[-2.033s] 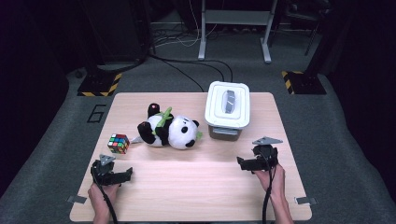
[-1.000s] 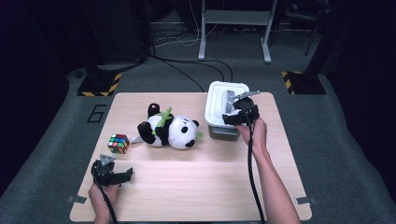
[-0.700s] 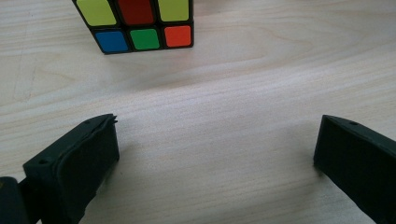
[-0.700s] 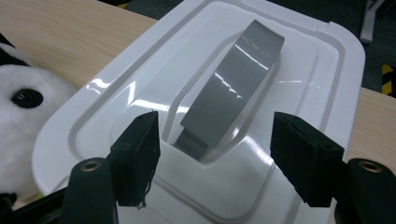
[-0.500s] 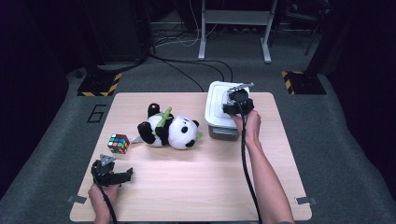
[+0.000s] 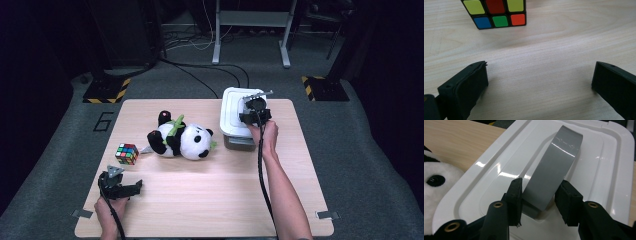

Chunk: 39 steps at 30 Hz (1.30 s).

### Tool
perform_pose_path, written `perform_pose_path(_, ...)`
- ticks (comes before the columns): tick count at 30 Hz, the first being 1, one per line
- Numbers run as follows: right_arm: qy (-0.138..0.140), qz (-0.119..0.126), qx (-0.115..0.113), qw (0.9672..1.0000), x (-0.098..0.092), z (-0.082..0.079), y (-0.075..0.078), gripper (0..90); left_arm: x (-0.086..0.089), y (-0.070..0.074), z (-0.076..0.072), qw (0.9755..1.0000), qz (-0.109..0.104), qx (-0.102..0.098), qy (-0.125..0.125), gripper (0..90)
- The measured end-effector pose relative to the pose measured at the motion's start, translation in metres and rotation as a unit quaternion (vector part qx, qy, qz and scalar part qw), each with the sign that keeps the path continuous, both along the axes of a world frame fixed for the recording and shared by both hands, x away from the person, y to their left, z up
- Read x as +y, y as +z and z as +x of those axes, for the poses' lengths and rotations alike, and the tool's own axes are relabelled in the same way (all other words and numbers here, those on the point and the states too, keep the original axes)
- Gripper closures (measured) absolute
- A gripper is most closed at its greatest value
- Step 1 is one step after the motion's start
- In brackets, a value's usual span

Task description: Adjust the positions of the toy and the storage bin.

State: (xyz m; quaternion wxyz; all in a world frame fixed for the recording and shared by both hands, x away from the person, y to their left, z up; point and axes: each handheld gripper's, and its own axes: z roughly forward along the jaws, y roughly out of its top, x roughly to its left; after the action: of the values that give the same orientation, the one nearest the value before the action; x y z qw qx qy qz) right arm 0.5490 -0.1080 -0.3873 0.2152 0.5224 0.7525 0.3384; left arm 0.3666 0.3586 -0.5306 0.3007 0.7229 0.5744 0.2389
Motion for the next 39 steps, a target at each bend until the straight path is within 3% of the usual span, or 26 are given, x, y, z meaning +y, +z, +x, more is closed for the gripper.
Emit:
perform_pose_path(7,0.015,-0.002,0.007,0.9999,-0.005,-0.006,0.001,59.0,-0.002,-0.001,-0.001,1.0,-0.005,-0.008,-0.003,0.2)
perform_pose_path(11,0.028,-0.001,0.007,0.9996,-0.01,-0.013,0.001,59.6,-0.001,0.001,-0.001,0.9998,-0.015,0.0,-0.011,0.0)
perform_pose_path(13,0.031,0.0,0.008,0.9995,-0.012,-0.016,0.001,59.7,0.0,0.013,-0.003,0.9993,-0.03,-0.018,-0.009,0.0)
perform_pose_path(14,0.034,0.001,0.009,0.9994,-0.012,-0.017,0.001,59.8,0.0,0.013,-0.003,0.9993,-0.03,-0.018,-0.009,0.0)
perform_pose_path(16,0.037,0.0,0.01,0.9993,-0.013,-0.018,0.001,59.9,-0.008,0.034,0.0,0.9988,-0.035,-0.026,-0.021,0.1)
perform_pose_path(17,0.037,0.0,0.01,0.9993,-0.013,-0.018,0.001,59.9,-0.008,0.034,0.0,0.9988,-0.035,-0.026,-0.021,0.3)
perform_pose_path(19,0.039,-0.001,0.013,0.9992,-0.014,-0.018,0.001,59.9,-0.022,0.058,0.008,0.9975,-0.032,-0.048,-0.041,2.7)
perform_pose_path(21,0.039,0.0,0.014,0.9991,-0.015,-0.019,0.001,59.9,-0.027,0.065,0.012,0.9968,-0.032,-0.055,-0.048,5.0)
perform_pose_path(23,0.039,0.001,0.014,0.9992,-0.015,-0.019,0.001,60.0,-0.047,0.086,0.027,0.9949,-0.029,-0.064,-0.072,6.6)
perform_pose_path(26,0.038,0.0,0.014,0.9992,-0.014,-0.019,0.001,60.0,-0.061,0.099,0.039,0.9933,-0.027,-0.072,-0.086,8.1)
perform_pose_path(27,0.038,-0.001,0.014,0.9992,-0.014,-0.019,0.001,60.0,-0.076,0.108,0.054,0.9918,-0.027,-0.075,-0.1,10.0)
perform_pose_path(28,0.039,-0.002,0.014,0.9991,-0.014,-0.019,0.001,60.0,-0.076,0.108,0.054,0.9918,-0.027,-0.075,-0.1,10.7)
perform_pose_path(29,0.038,-0.002,0.015,0.9991,-0.014,-0.019,0.002,60.0,-0.089,0.117,0.068,0.9904,-0.027,-0.078,-0.111,12.0)
perform_pose_path(31,0.04,-0.004,0.015,0.9991,-0.014,-0.019,0.002,59.9,-0.095,0.121,0.075,0.9899,-0.028,-0.079,-0.114,15.1)
perform_pose_path(34,0.042,-0.003,0.02,0.9989,-0.015,-0.018,0.002,60.0,-0.118,0.127,0.105,0.9901,-0.018,-0.064,-0.123,20.9)
perform_pose_path(37,0.044,-0.004,0.019,0.9989,-0.015,-0.018,0.002,60.0,-0.128,0.126,0.117,0.9902,-0.016,-0.058,-0.126,23.5)
perform_pose_path(39,0.042,-0.003,0.021,0.9989,-0.015,-0.019,0.003,60.0,-0.135,0.122,0.129,0.9907,-0.006,-0.036,-0.131,29.5)
